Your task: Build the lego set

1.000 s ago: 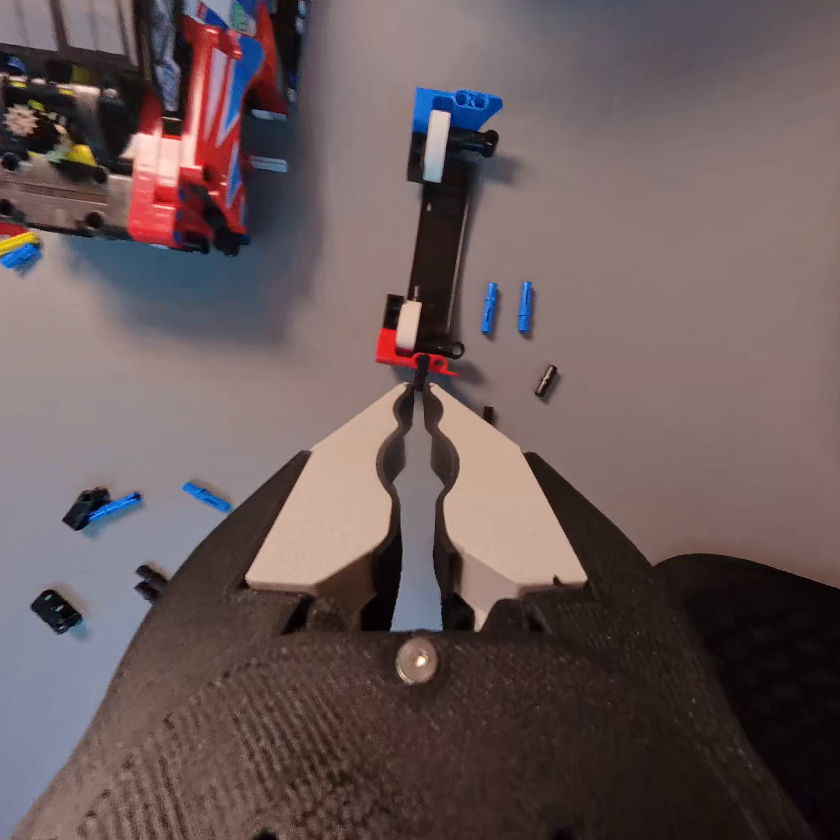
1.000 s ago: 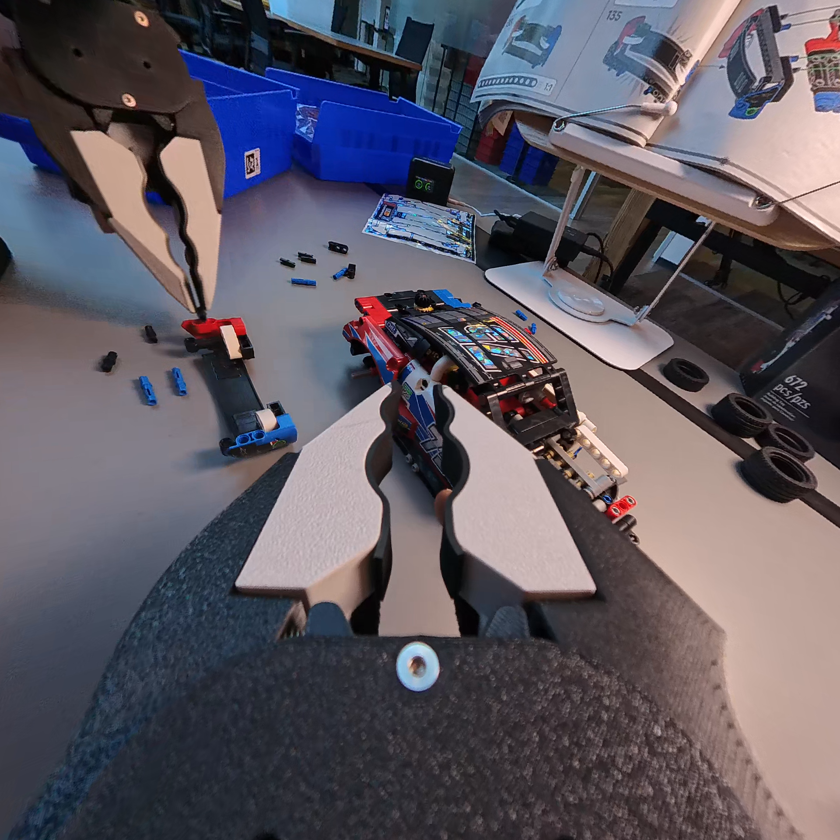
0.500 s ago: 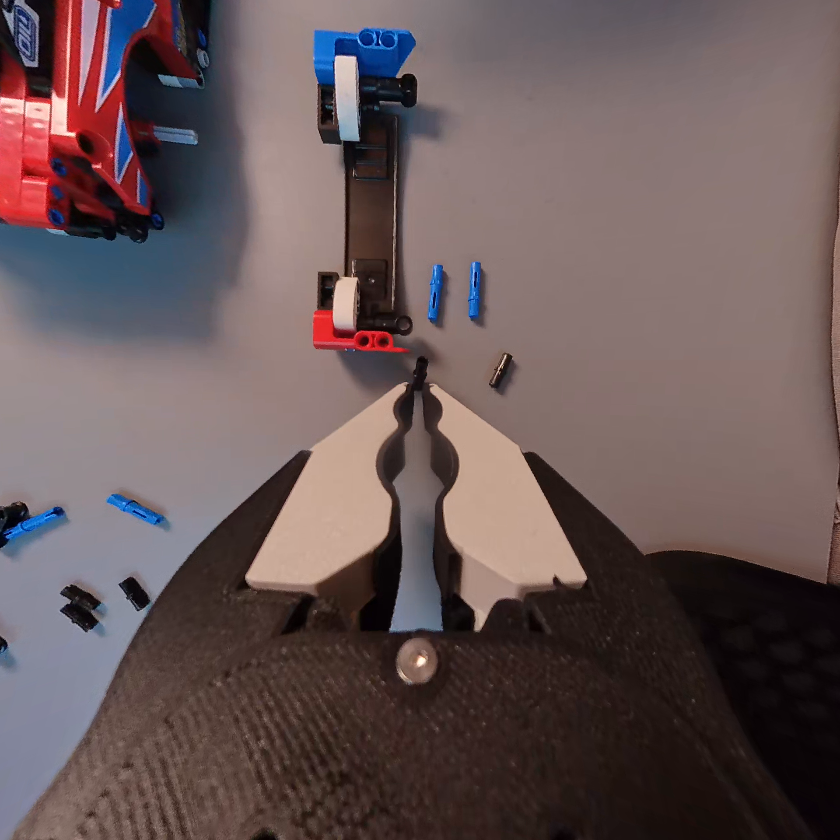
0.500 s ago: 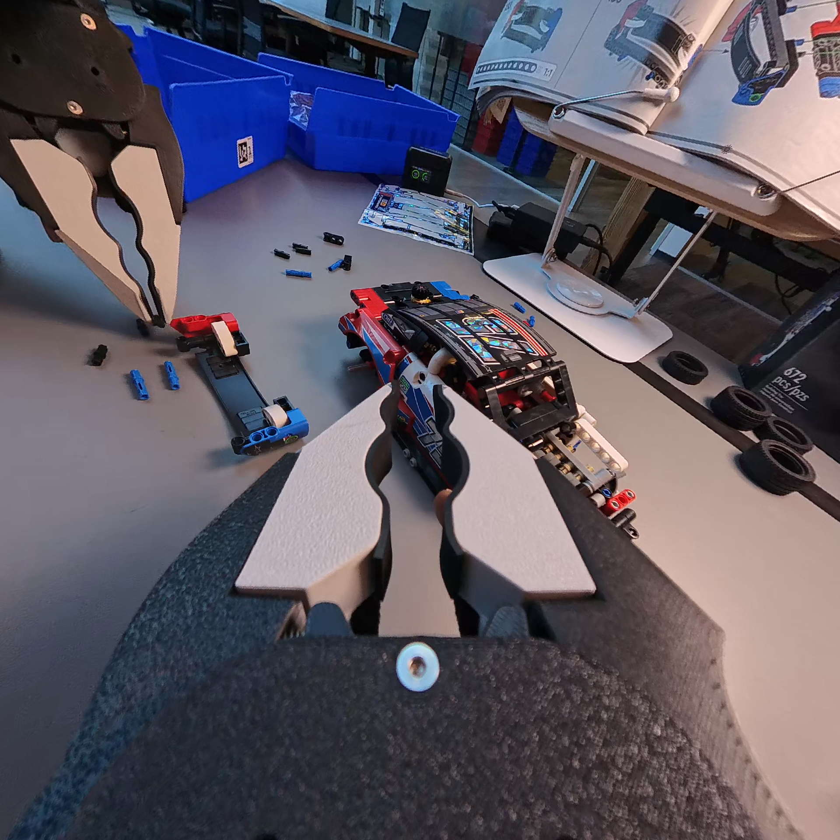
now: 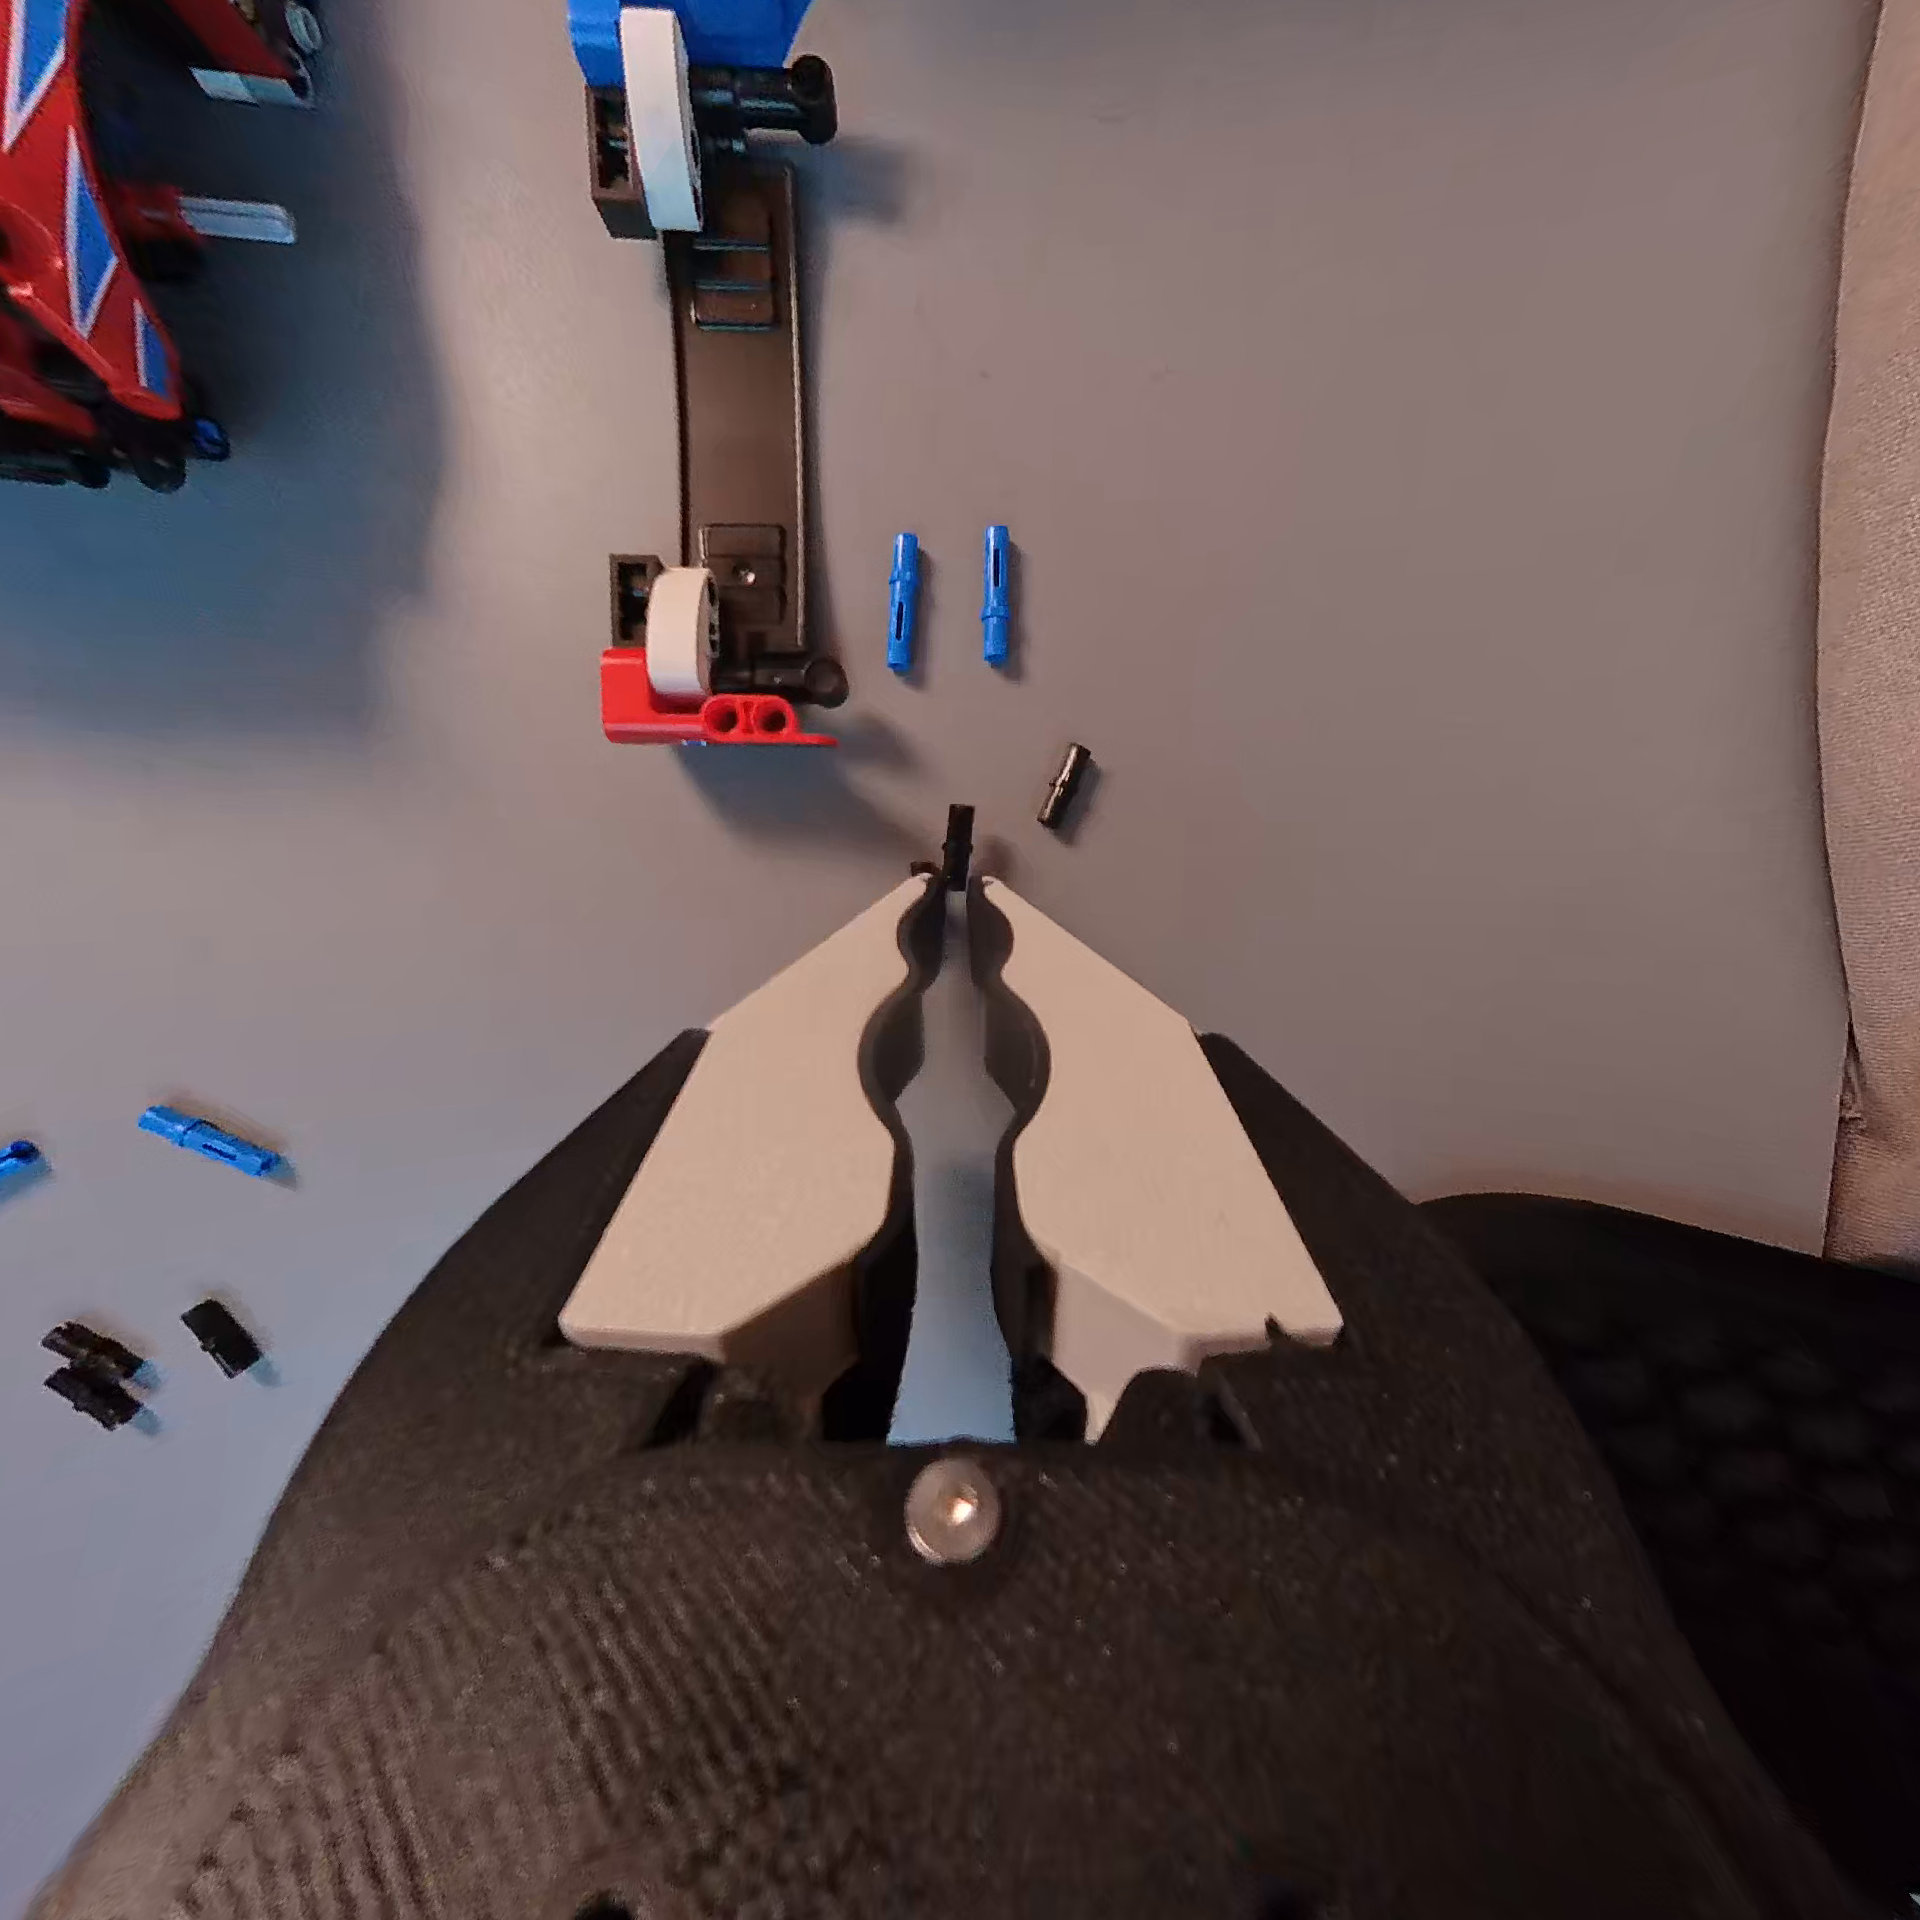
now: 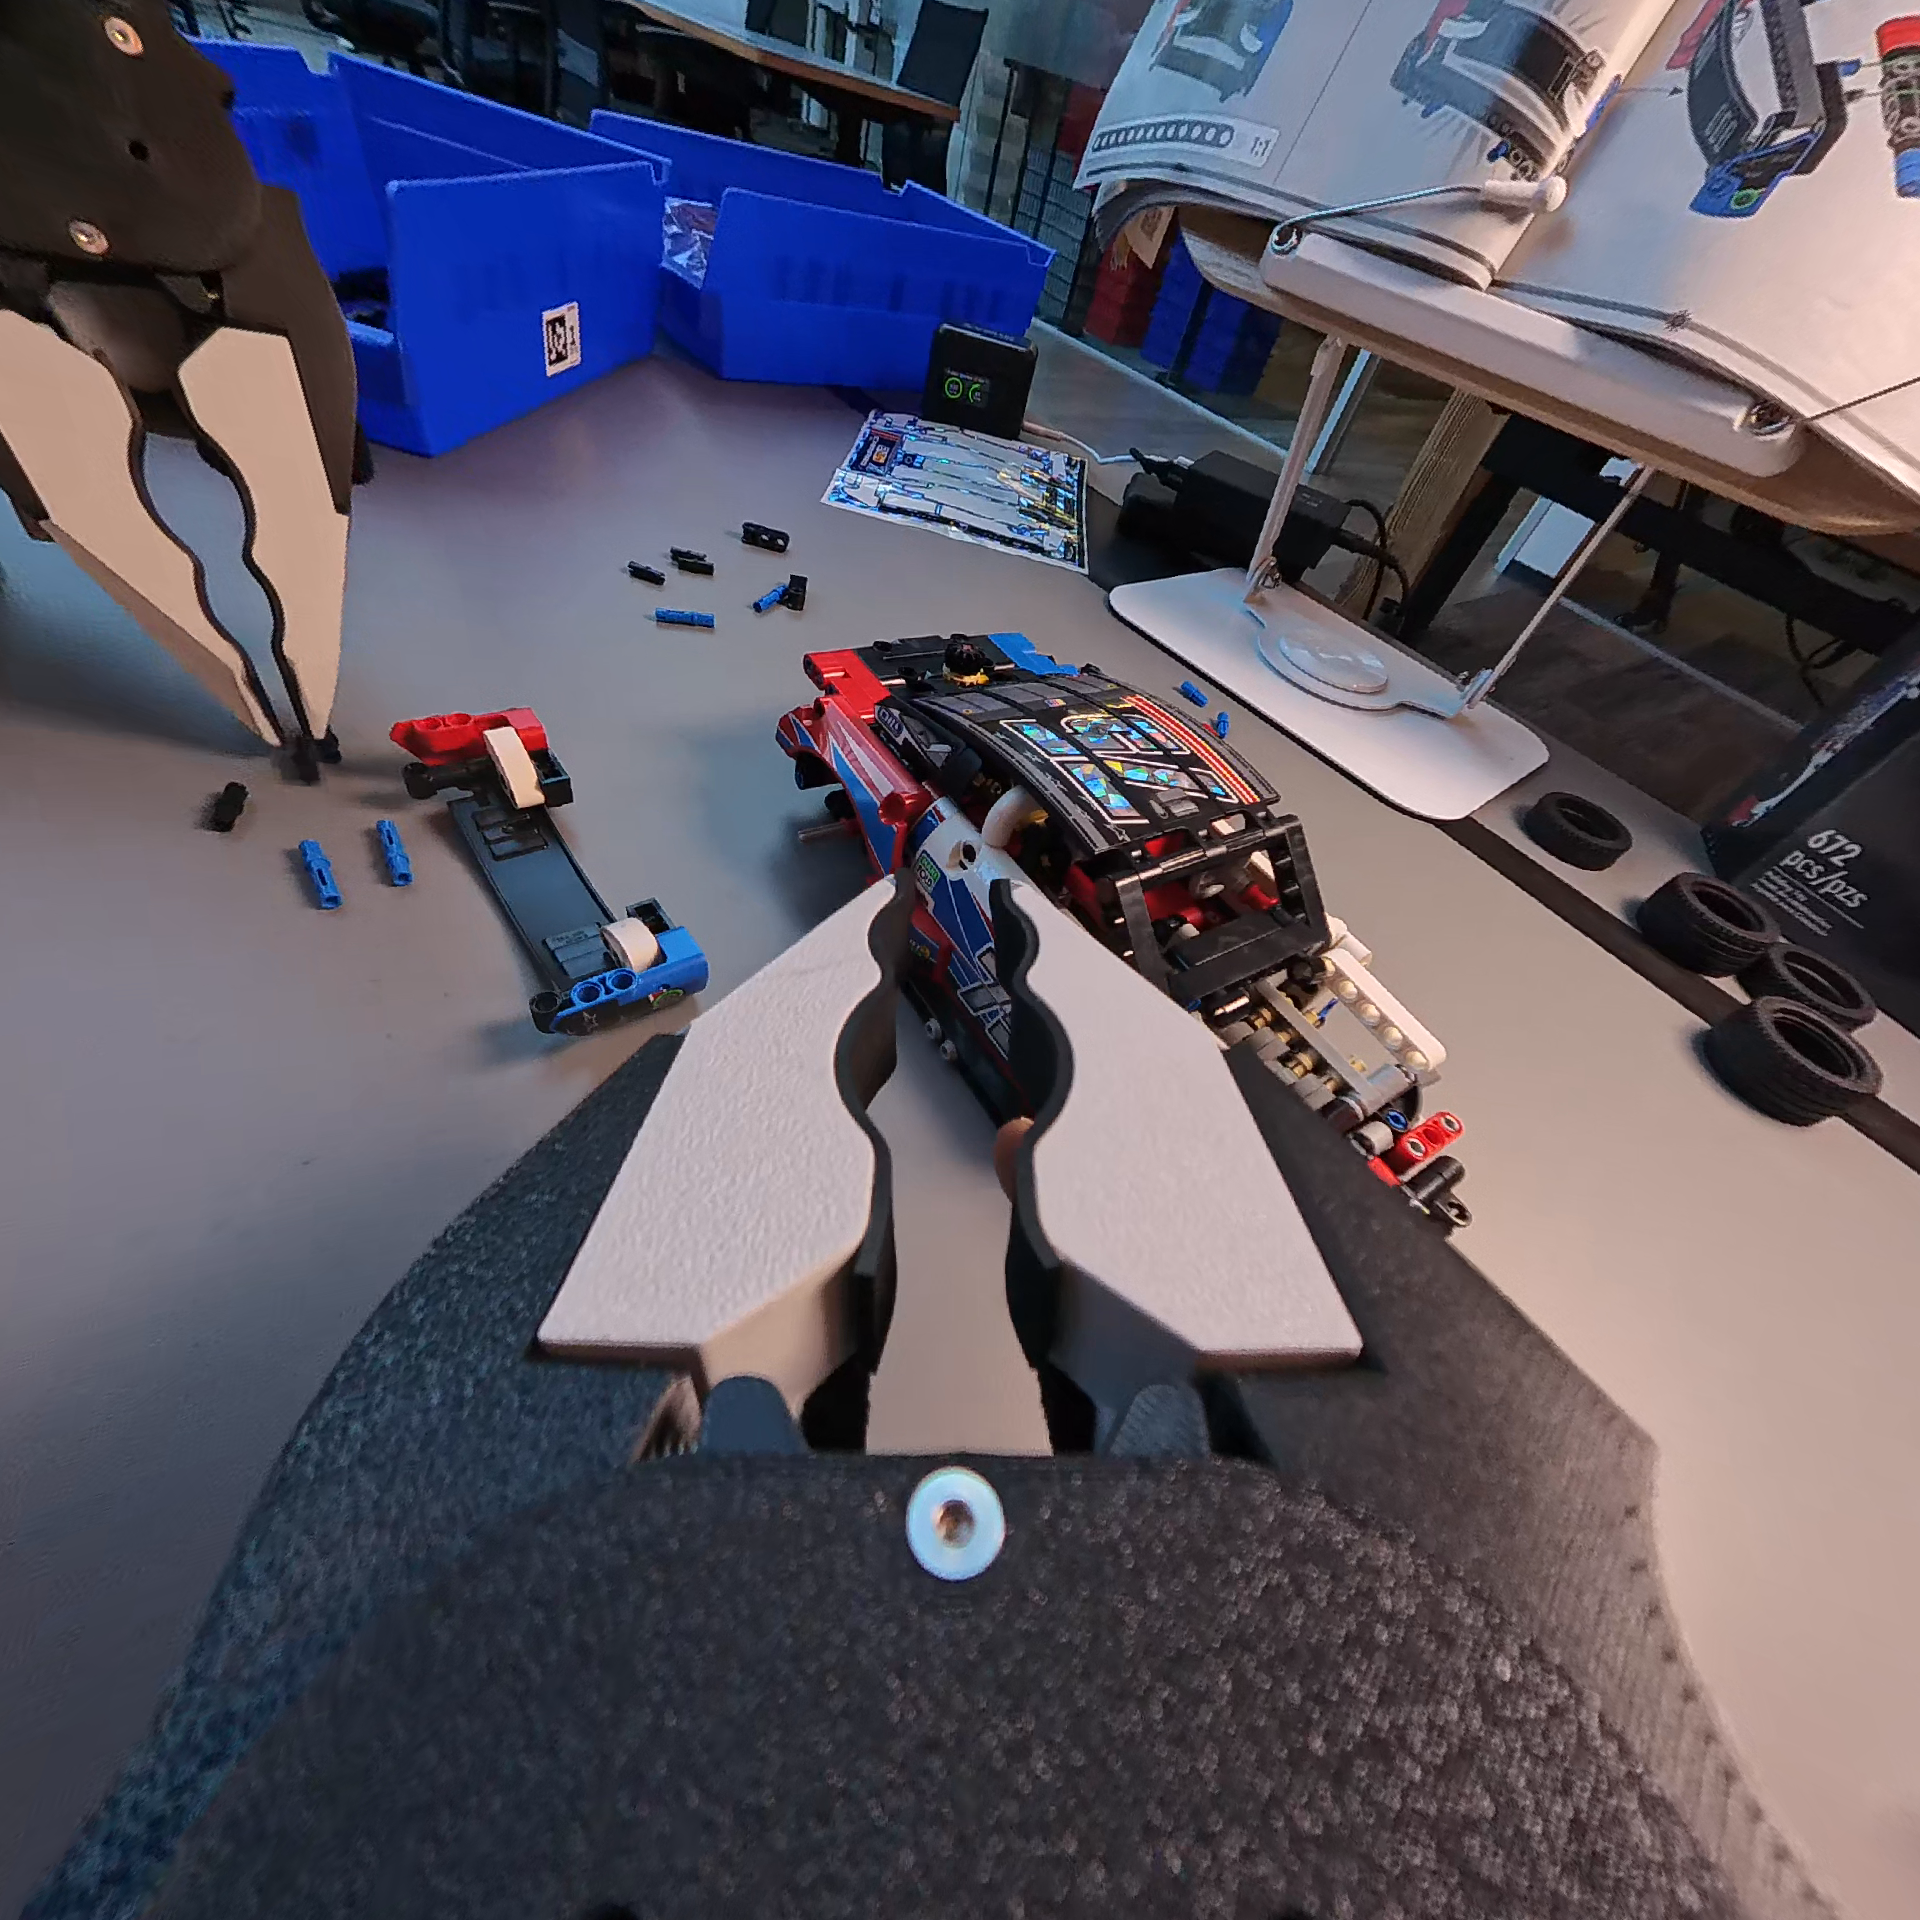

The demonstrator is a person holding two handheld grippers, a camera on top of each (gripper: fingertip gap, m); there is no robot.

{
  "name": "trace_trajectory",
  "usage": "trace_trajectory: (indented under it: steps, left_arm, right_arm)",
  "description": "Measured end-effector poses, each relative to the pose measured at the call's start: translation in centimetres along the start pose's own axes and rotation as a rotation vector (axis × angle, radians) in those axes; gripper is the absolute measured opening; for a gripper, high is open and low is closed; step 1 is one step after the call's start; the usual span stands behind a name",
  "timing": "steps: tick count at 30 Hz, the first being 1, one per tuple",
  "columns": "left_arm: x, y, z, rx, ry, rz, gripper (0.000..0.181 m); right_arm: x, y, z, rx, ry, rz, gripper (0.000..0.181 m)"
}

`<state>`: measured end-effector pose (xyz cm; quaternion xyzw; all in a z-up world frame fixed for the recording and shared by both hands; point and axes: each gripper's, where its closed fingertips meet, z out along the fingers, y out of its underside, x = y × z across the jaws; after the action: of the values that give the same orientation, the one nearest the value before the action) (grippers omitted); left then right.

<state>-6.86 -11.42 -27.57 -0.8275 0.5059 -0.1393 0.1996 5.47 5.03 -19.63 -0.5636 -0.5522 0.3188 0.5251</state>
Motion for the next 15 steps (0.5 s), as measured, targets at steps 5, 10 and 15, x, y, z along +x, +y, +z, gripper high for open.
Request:
trace_trajectory:
  steps: [5,10,15]
  left_arm:
    - [-1.7,0.8,-1.5,-0.035,-0.06,0.018,0.013]
    - [-10.0,4.2,-6.7,-0.08,-0.26,-0.192,0.015]
    - [-13.8,7.5,-6.6,-0.208,-0.277,-0.321,0.019]
  right_arm:
    - [0.0,0.0,0.0,-0.001,0.001,0.001,0.012]
    - [-0.1,-0.2,-0.1,0.006,-0.004,-0.002,0.012]
    - [0.0,-0.4,-0.2,0.011,-0.002,-0.005,0.012]
